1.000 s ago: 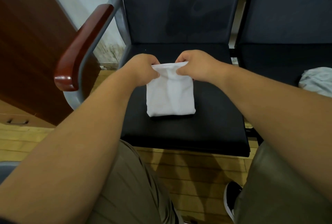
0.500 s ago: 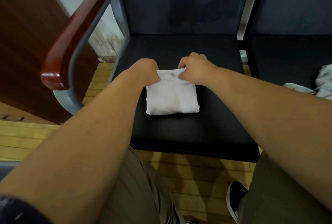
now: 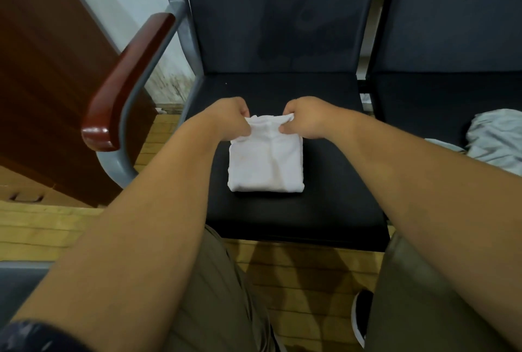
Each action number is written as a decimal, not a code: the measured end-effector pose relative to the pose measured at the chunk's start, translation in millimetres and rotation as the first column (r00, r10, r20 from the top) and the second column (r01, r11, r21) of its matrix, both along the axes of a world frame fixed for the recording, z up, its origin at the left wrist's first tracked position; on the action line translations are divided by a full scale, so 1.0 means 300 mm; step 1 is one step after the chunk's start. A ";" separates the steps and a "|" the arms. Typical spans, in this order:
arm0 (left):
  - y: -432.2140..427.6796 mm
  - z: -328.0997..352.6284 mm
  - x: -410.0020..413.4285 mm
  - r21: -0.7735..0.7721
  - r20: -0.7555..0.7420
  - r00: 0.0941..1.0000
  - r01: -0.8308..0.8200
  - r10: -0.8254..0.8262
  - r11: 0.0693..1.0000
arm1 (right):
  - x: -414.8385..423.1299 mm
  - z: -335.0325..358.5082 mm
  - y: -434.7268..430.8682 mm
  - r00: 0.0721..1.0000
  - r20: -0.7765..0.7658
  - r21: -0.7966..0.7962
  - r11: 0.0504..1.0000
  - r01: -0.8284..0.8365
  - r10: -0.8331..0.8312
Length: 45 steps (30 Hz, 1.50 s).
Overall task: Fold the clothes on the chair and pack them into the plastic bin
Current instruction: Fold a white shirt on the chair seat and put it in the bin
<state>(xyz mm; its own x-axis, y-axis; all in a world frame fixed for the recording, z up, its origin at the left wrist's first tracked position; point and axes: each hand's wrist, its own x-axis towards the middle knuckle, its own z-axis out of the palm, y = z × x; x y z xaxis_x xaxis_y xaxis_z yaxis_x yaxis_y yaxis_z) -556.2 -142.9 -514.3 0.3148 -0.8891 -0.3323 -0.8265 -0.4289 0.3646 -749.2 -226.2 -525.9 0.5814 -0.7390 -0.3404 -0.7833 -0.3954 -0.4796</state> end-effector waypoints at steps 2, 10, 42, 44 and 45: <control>0.048 0.049 -0.007 -0.046 -0.038 0.999 -0.013 0.011 0.999 | -0.033 0.052 0.035 0.999 0.054 -0.033 0.999 -0.001 0.002; 0.292 0.221 -0.020 -0.273 -0.159 0.985 -0.103 0.061 0.957 | -0.111 0.246 0.233 0.945 0.324 -0.071 0.995 0.066 -0.040; 1.675 -0.154 0.416 -0.073 -0.307 0.660 -0.734 0.686 0.675 | 0.971 0.012 1.238 0.651 -0.191 0.105 0.674 -0.731 0.735; 1.706 -0.235 0.413 -0.035 -0.370 0.609 -0.763 0.701 0.645 | 0.994 -0.058 1.277 0.663 -0.192 0.150 0.690 -0.708 0.723; 1.718 -0.280 0.412 -0.011 -0.413 0.575 -0.778 0.706 0.628 | 1.000 -0.093 1.288 0.662 -0.201 0.175 0.692 -0.701 0.722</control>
